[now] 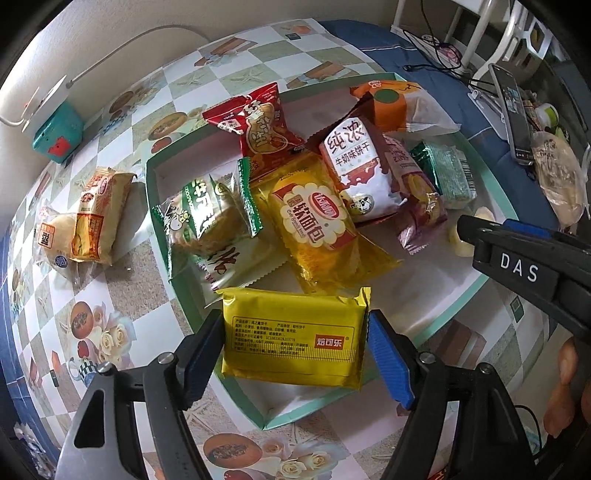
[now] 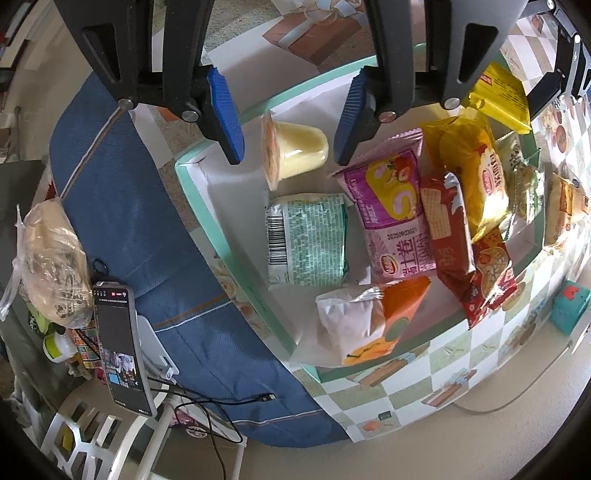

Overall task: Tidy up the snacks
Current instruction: 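Open both tools to drop the yellow packet and pudding cup into the tray, then move both open tools back toward the bun packet and cream bread bag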

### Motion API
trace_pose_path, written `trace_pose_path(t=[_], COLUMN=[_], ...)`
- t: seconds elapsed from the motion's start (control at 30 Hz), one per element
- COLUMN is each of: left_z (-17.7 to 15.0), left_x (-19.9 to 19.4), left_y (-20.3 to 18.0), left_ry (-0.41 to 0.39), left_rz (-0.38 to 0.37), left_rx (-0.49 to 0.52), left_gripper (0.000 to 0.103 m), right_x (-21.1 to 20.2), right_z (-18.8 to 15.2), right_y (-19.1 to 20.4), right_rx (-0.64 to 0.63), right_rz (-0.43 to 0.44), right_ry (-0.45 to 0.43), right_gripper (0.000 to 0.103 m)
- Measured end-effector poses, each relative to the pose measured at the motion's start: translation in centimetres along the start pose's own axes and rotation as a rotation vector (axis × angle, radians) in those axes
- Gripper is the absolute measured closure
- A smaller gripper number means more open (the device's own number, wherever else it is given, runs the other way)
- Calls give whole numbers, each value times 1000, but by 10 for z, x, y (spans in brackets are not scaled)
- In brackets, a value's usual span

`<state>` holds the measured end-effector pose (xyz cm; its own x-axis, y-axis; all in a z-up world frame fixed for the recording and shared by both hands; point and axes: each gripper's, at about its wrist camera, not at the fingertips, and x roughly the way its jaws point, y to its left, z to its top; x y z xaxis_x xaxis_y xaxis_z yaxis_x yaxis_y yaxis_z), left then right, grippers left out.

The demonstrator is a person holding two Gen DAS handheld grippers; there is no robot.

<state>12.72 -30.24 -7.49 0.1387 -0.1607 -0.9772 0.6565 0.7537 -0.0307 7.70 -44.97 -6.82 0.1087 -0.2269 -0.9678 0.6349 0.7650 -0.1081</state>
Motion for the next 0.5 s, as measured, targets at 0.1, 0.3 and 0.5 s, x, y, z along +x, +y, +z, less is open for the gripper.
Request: trace_pose_path(t=[0.1, 0.3, 0.5], left_z=[1, 2, 5], left_x=[-2, -9, -25], left_y=[-4, -7, -3], left_ry=[-6, -30, -75], left_rz=[0, 5, -8], left_rx=[7, 14, 11], left_gripper=[14, 9, 8], right_x=[-3, -8, -13], right_z=[-1, 0, -1], right_y=[2, 4, 5], right_rx=[-5, -7, -9], right_rz=[3, 5, 13], right_ry=[-8, -25, -35], right_gripper=[48, 48, 42])
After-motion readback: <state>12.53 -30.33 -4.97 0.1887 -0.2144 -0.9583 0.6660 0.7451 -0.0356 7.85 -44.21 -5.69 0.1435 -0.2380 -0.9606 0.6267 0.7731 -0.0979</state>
